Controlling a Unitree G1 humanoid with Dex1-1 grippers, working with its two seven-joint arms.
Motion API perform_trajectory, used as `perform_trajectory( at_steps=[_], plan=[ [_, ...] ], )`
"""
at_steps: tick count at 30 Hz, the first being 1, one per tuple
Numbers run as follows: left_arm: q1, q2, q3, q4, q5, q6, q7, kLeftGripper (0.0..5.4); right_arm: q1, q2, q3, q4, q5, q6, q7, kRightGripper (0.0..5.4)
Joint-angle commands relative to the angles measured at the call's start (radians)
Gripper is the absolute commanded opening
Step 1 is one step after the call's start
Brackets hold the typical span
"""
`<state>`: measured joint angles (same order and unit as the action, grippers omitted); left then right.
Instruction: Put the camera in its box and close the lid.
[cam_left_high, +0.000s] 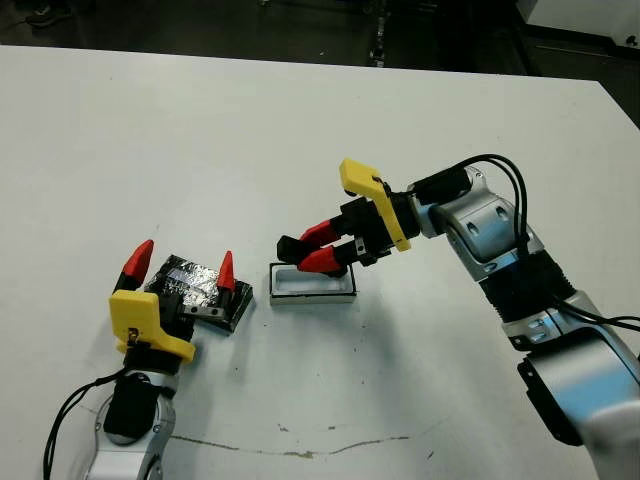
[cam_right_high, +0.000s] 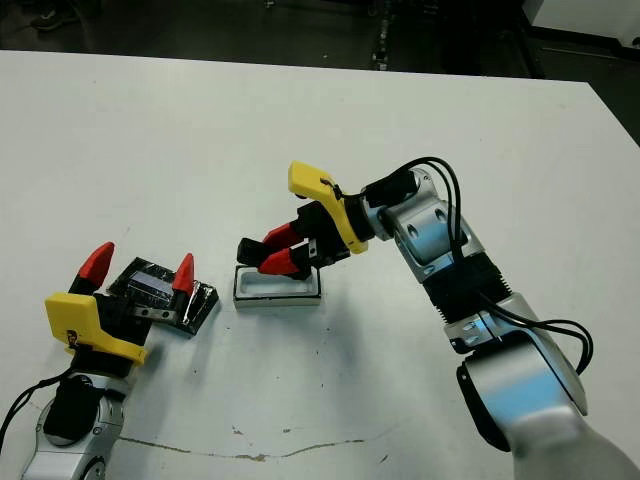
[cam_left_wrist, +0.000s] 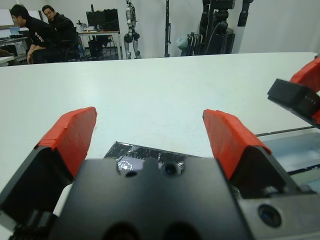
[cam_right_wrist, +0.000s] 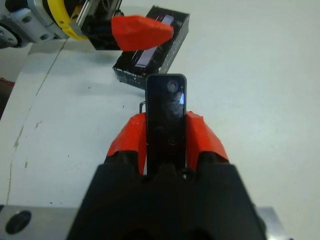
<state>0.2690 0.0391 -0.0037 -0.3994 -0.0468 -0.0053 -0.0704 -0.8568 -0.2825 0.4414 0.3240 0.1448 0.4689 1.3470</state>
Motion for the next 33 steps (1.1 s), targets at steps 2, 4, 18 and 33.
perform_trajectory(
  at_steps=[2,4,18,33],
  plan=[
    [0.008,0.002,0.0,0.007,0.008,-0.002,0.004,5.4,0.018,-0.011,0.011,-0.001,-0.006,-0.022,0.009,1.67],
    [0.008,0.004,0.0,0.01,0.011,-0.007,0.003,5.4,0.022,-0.018,0.017,-0.007,-0.015,-0.028,0.005,1.67],
    [0.013,0.002,-0.001,0.008,0.0,-0.003,0.001,5.4,0.059,-0.038,0.029,-0.012,-0.041,-0.024,-0.011,1.67],
    [0.012,0.002,0.0,0.008,-0.001,-0.004,0.0,5.4,0.09,-0.06,0.043,-0.025,-0.065,-0.04,-0.027,1.67]
  ],
)
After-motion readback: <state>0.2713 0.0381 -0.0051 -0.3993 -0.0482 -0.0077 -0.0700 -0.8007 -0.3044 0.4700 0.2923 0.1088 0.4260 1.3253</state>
